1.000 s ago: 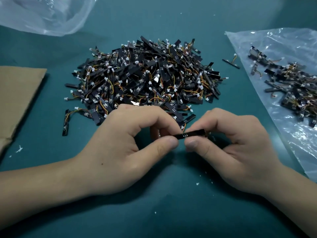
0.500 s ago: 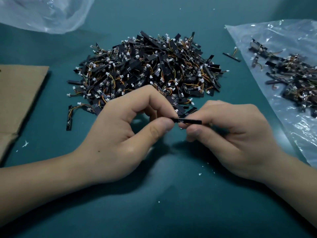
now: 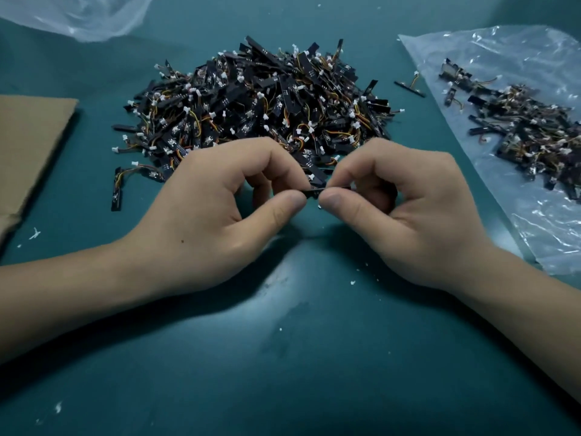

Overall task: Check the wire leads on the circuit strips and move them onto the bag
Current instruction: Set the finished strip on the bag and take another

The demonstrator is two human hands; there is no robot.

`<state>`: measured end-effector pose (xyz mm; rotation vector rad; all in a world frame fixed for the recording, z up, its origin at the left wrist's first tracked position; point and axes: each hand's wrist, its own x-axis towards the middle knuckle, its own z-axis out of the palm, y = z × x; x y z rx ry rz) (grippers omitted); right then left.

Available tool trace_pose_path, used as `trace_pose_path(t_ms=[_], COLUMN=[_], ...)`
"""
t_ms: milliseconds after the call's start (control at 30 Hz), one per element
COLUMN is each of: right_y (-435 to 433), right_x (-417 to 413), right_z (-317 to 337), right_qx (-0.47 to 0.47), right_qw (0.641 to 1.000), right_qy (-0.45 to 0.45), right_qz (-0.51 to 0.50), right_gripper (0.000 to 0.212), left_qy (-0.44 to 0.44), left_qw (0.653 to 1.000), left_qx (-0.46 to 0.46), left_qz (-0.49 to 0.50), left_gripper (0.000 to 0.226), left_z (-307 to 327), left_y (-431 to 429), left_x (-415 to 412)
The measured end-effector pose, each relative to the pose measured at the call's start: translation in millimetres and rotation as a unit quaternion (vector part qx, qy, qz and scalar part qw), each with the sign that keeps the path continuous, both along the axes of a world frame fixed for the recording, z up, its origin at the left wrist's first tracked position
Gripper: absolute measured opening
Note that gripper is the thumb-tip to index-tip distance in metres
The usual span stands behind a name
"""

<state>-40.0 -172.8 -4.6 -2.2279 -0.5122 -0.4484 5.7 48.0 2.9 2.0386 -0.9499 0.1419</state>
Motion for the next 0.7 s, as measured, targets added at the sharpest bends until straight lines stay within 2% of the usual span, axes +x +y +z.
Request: trace_pose_path(t_ms=[233, 400, 467, 567, 700], right_y=[-2.2, -0.4, -1.1, -5.2, -8.7], right_x=[3.1, -0.3, 1.9, 10.2, 14.0], right_z=[0.9, 2.1, 3.0, 2.0, -0.3], right_qx=[0.004, -0.01, -0.047, -0.156, -0.146], right_qw=[1.0, 1.0, 0.998, 0.982, 0.984], right_qy=[0.0, -0.002, -0.023, -0.104, -0.091], right_qz=[0.008, 0.01, 0.017, 0.023, 0.042], right_gripper=[0.01, 0.009, 0.011, 0.02, 0.018], left_qy=[0.049, 0.022, 0.013, -0.019, -0.036], left_qw=[0.999, 1.0, 0.999, 0.998, 0.996], left_qx=[-0.006, 0.01, 0.031, 0.062, 0.081], left_qz=[0.005, -0.002, -0.005, -0.013, -0.024], left_gripper=[0.003, 0.002, 0.001, 0.003, 0.002], left_z=[-0.4, 2.0, 3.4, 4.5, 5.5], left_y=[-1.9, -0.9, 1.3, 2.8, 0.7], left_x=[0.2, 0.2, 2.2, 6.8, 10.4])
